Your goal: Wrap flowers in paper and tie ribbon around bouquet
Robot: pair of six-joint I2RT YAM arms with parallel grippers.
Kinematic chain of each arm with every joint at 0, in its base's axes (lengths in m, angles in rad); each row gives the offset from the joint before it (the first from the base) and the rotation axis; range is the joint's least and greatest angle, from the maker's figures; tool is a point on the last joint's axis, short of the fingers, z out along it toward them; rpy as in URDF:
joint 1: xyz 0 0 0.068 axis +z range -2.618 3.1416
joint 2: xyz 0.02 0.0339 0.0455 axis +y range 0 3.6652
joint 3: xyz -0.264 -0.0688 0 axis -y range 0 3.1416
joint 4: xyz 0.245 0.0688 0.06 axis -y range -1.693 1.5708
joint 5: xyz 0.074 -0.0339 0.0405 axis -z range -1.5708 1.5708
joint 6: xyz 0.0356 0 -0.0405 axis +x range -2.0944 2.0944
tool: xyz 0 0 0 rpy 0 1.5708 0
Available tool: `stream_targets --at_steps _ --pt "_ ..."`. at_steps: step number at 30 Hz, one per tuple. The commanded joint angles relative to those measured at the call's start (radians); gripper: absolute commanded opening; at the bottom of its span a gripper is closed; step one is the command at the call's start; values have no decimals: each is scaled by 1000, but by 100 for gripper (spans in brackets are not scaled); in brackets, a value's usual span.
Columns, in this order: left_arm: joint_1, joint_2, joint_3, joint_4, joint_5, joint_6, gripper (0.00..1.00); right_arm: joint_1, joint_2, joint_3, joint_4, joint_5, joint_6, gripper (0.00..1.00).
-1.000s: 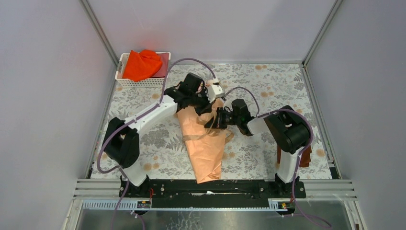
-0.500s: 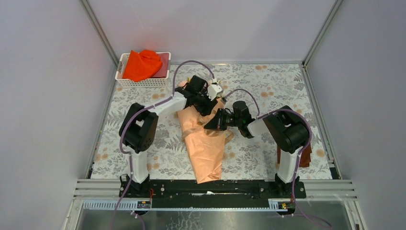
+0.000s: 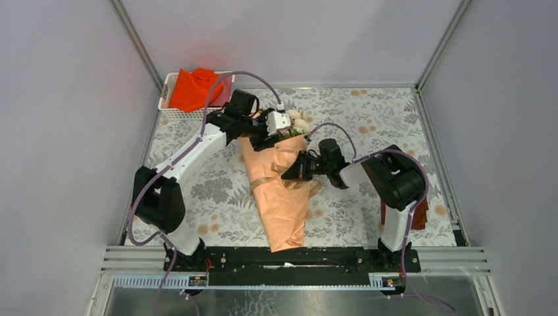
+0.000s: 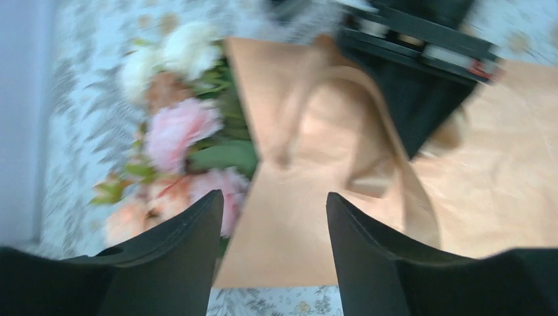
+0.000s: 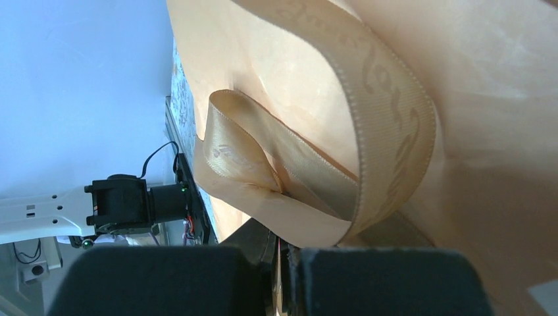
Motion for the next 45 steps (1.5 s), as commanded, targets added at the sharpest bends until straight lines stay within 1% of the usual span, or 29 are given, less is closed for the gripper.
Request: stream_targets --at_steps 1,3,5,7,11,14,19,22,24,25,27,28,31,34,37,42,43,45 --pt "-11 37 -94 -160 248 318 70 -2 -47 44 -21 -21 -40 0" --pt "-12 55 -130 -148 260 416 79 -2 -52 49 -36 -21 -49 0" --pt "-12 59 -177 -103 281 483 85 -2 -58 56 -58 -19 -59 0" --pt "-16 57 -216 -34 294 482 89 -2 -68 62 -81 -18 -73 0" --pt "-38 98 -204 -12 267 455 91 -3 -88 86 -149 -15 -116 0" --pt "-46 125 -192 -20 265 436 89 -2 -103 93 -180 -9 -137 0" --pt "-59 168 -152 -116 285 444 76 -9 -124 110 -220 -4 -160 0" --pt "-63 178 -146 -154 305 451 66 -13 -133 117 -222 -9 -162 0" --pt "-65 177 -145 -152 304 430 55 -16 -137 128 -237 -12 -172 0" --pt "-65 176 -143 -148 305 405 48 -17 -140 132 -245 -13 -177 0" --pt "-65 169 -135 -145 309 365 37 -20 -148 136 -264 -16 -187 0" --pt "-61 162 -135 -145 315 350 29 -25 -157 137 -281 -14 -195 0" --pt "-51 130 -150 -145 341 318 1 -35 -187 137 -332 -4 -233 0" --pt "-49 85 -175 -129 335 255 0 -38 -216 154 -425 19 -295 0" --pt "-48 17 -230 -37 286 139 0 -37 -234 180 -506 26 -349 0" --pt "-49 -84 -299 48 215 27 0 -37 -253 215 -592 36 -406 0" --pt "-49 -96 -299 60 197 -6 0 -37 -255 222 -620 44 -429 2" --pt "-49 -112 -298 85 159 -78 0 -37 -267 234 -675 50 -484 11"
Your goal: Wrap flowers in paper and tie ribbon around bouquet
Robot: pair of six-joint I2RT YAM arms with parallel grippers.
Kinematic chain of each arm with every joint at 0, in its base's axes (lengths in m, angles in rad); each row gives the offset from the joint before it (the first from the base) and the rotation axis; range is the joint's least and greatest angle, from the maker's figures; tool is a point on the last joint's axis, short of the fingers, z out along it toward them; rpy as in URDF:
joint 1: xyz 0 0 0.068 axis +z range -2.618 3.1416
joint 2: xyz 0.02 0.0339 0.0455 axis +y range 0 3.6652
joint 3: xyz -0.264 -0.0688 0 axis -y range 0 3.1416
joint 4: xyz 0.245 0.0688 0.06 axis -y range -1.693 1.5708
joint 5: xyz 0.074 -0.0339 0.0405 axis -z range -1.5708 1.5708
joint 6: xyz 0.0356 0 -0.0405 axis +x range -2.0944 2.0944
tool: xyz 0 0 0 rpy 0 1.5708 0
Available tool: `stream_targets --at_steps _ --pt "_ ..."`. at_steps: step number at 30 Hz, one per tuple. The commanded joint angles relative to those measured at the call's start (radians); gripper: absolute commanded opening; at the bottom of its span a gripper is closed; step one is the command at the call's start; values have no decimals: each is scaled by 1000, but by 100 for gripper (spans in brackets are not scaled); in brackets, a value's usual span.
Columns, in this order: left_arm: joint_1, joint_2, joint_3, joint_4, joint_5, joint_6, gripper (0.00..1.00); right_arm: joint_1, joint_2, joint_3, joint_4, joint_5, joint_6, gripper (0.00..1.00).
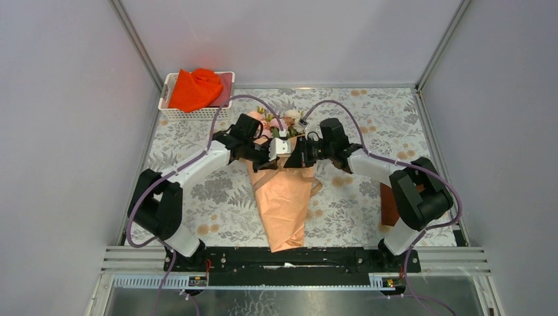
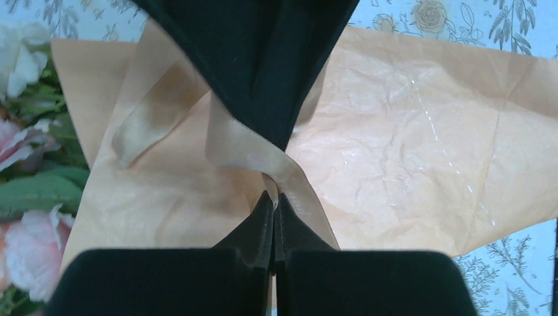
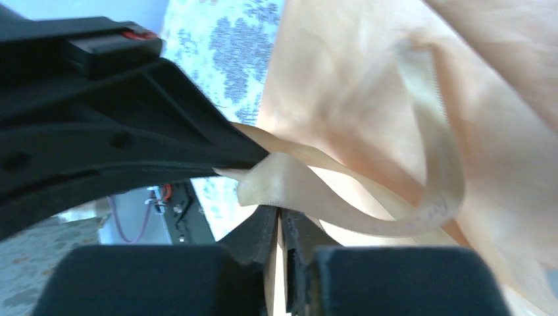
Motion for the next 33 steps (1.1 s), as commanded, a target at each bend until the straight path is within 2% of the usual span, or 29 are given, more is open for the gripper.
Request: stream_targets --at_steps 1,3,9,15,18,21,25,33 --pt "7 -61 -11 70 -79 -197 0 -20 -46 32 -172 83 -160 16" --pt "7 -75 -20 89 -92 -250 0 -20 -73 22 -195 96 -204 21" --pt "7 -104 -14 129 -141 -355 0 -20 -114 -31 -169 112 -270 30" --pt "5 -108 -5 95 -134 -347 0 -33 -151 -21 -143 153 -283 31" --pt "5 -112 -4 89 -123 -343 0 -49 -135 16 -131 200 -267 44" --pt "4 -116 -2 86 -113 -345 0 -49 -72 58 -140 179 -265 50" --pt "4 -115 2 84 -111 -345 0 -49 -21 79 -122 110 -221 54" --pt "-4 -110 5 80 -102 -336 0 -48 29 79 -41 50 -147 54"
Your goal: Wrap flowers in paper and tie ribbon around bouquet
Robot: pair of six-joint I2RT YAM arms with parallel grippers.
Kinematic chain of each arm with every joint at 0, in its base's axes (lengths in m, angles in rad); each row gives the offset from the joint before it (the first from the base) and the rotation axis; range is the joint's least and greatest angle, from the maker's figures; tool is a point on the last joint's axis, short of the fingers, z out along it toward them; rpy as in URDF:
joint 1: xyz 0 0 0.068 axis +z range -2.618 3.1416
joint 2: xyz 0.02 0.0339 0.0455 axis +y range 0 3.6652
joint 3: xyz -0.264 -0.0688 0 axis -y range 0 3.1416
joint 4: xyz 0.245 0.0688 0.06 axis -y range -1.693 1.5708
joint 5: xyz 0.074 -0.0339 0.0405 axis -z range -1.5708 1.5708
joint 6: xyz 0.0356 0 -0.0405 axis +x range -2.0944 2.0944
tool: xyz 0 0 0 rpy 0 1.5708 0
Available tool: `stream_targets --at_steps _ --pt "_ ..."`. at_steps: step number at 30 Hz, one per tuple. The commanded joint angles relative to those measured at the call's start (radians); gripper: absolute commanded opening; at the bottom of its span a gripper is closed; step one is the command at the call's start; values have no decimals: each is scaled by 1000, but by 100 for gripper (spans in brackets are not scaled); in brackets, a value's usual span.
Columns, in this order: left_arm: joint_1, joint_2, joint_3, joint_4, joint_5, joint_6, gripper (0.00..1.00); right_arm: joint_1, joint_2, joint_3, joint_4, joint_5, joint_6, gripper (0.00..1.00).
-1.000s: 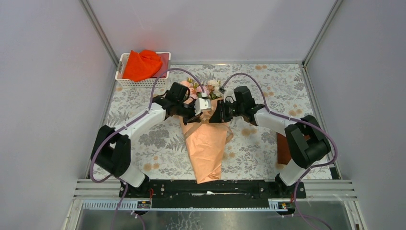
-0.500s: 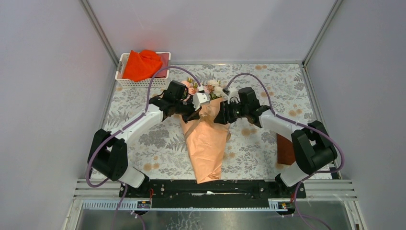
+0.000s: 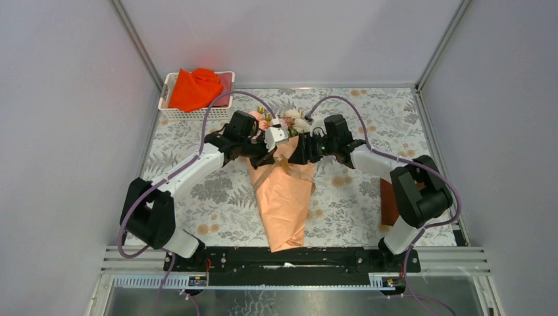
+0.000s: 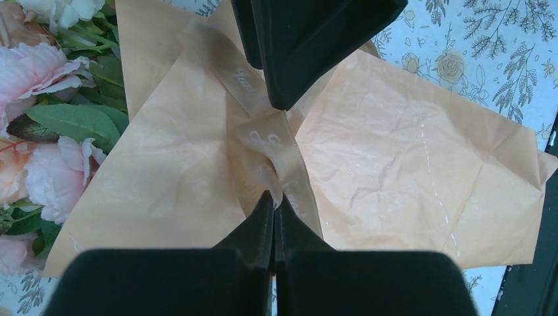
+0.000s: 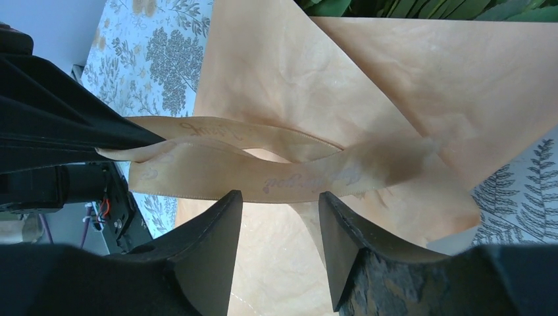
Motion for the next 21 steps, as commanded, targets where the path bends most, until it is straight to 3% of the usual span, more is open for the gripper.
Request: stream_targets --at_steps 1,9,13,21 --pt "-6 -20 23 10 26 -6 0 -1 28 30 70 -62 45 54" --pt "-10 -10 23 7 22 2 0 -1 -110 -86 78 -31 -59 54" --pt "-14 -10 22 0 29 5 0 -1 -186 -207 214 10 -87 55" --pt "-25 0 35 -10 36 6 0 37 -98 -188 391 103 25 57"
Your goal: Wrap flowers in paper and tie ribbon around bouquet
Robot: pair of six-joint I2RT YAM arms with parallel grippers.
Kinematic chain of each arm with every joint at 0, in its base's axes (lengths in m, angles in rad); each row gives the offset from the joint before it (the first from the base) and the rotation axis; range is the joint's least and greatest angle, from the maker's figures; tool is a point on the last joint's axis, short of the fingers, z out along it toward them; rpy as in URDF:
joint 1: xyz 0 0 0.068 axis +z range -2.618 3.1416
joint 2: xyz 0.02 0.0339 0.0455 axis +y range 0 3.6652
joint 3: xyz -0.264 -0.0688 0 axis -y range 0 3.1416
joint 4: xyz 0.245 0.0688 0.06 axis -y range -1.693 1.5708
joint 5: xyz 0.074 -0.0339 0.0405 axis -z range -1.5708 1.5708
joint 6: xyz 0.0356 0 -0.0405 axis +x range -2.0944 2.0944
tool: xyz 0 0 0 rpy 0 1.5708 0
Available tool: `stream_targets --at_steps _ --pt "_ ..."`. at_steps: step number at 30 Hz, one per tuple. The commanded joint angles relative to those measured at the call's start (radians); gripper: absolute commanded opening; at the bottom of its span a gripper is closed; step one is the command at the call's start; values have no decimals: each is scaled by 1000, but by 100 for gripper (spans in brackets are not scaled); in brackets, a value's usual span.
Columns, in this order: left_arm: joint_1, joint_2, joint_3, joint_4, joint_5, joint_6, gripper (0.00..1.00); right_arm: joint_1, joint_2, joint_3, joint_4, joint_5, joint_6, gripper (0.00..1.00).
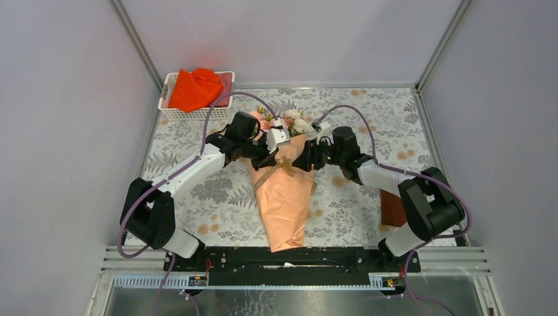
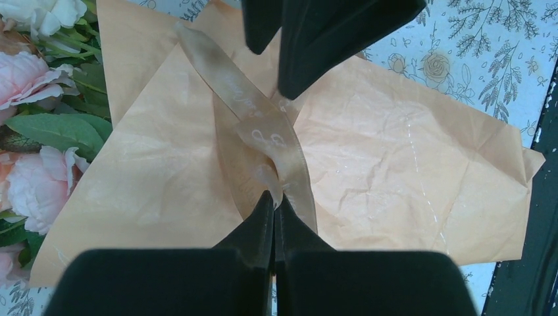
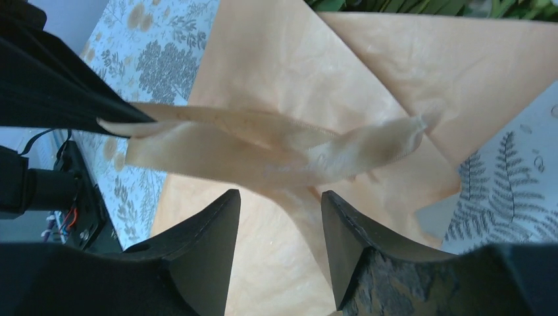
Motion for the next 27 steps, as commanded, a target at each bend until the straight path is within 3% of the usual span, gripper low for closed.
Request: stream_targets --at_steps 1,13,22,25,27 --pt "-9 1 36 -5 25 7 0 46 41 38 161 47 26 58" --pt "-15 2 35 -21 27 22 0 60 8 -60 213 76 -33 59" --pt "-20 -1 41 -35 30 30 0 75 96 7 280 62 54 59" --pt "-21 -5 42 -46 34 38 0 76 102 9 278 116 48 50" --pt "-22 -7 45 -57 38 44 0 76 107 19 267 151 41 40"
